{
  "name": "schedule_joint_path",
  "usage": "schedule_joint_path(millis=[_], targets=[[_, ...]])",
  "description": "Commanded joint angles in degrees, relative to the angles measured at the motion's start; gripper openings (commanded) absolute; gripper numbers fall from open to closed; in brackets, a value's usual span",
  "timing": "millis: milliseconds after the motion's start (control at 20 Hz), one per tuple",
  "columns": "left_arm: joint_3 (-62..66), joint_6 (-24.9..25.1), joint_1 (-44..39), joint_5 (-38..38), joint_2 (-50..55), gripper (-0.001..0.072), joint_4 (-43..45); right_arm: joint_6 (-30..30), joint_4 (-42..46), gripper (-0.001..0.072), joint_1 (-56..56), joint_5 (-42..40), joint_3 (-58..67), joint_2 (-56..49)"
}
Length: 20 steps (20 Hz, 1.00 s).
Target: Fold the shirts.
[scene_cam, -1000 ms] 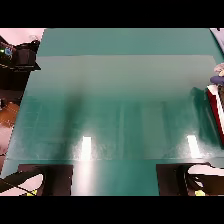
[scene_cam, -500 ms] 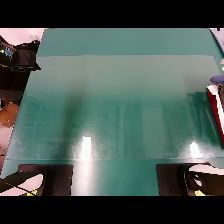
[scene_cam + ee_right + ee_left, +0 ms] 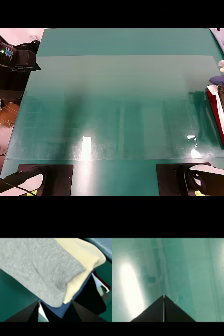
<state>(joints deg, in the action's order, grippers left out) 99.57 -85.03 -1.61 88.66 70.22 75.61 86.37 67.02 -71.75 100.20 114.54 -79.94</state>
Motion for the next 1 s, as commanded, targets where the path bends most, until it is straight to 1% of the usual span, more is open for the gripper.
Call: schedule_joint_path(millis=[0, 150, 250, 500, 550, 600, 650, 700, 950], targets=[[0.0, 0.0, 0.0, -1.3, 0.0, 0.0020, 0.0, 1.2, -12.2, 0.0439, 0.5, -5.1, 0.0, 3.5], [0.0, 0.0, 0.0, -2.1, 0.0, 0.0020, 0.0, 1.2, -22.5, 0.0439, 6.3, -6.7, 0.0, 6.4], [0.0, 0.0, 0.0, -2.2, 0.0, 0.0020, 0.0, 1.2, -26.5, 0.0439, 12.0, -6.7, 0.0, 7.6], [0.0, 0.0, 0.0, -3.2, 0.0, 0.0020, 0.0, 1.2, -26.8, 0.0438, 30.7, -7.1, 0.0, 9.1], [0.0, 0.0, 0.0, -3.3, 0.0, 0.0020, 0.0, 1.2, -26.5, 0.0381, 34.6, -7.1, 0.0, 9.0], [0.0, 0.0, 0.0, -3.4, 0.0, 0.0020, 0.0, 1.2, -26.5, 0.0220, 38.1, -7.1, 0.0, 9.0], [0.0, 0.0, 0.0, -3.4, 0.0, 0.0020, 0.0, 1.2, -26.5, 0.0040, 41.6, -7.1, 0.0, 9.0], [0.0, 0.0, 0.0, -3.5, 0.0, 0.0021, 0.0, 1.2, -26.4, 0.0013, 44.7, -7.6, 0.0, 9.0], [0.0, 0.0, 0.0, -6.1, 0.0, 0.0020, 0.0, 1.2, -26.4, 0.0013, 56.2, -12.0, 0.0, 9.0]])
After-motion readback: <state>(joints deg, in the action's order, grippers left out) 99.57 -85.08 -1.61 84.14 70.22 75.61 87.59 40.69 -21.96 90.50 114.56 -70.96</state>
